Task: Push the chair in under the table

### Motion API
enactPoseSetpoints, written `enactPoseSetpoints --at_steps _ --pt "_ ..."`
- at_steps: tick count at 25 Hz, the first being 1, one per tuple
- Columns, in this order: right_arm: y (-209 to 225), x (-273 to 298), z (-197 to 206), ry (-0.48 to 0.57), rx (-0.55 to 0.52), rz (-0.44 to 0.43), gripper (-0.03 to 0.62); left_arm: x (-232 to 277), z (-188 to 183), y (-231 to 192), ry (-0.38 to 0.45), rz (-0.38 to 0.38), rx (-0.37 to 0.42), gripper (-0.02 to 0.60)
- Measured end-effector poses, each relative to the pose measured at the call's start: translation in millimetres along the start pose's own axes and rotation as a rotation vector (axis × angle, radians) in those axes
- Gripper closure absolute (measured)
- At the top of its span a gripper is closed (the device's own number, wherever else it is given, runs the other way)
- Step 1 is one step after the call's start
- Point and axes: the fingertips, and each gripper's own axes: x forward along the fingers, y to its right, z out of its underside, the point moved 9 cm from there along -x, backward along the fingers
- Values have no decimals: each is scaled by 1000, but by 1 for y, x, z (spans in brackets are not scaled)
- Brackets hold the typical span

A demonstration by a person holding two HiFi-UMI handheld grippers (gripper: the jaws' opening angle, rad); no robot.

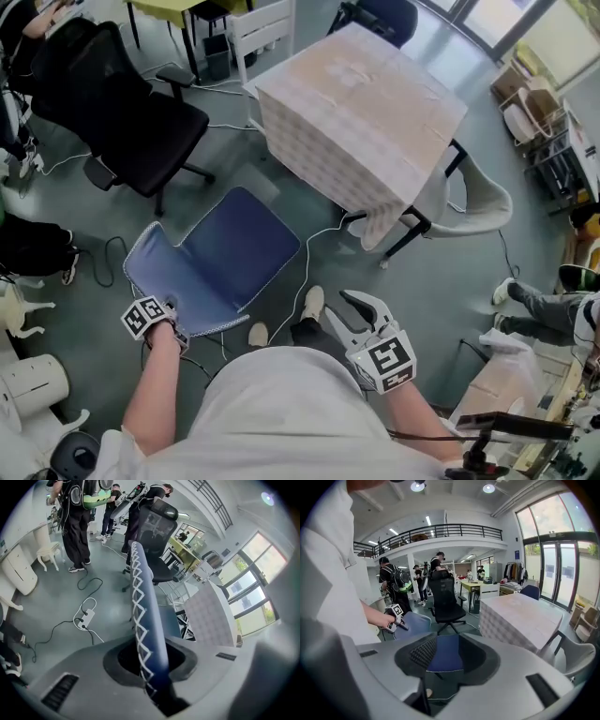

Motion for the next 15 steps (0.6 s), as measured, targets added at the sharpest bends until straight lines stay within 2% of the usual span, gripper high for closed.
enactPoseSetpoints --at_steps 9,15 --pt "73 1 -2 -18 30 -19 439 33 -1 79 -5 25 1 505" --pt "115 -12 1 -15 61 16 439 51 -7 127 -8 31 -9 505"
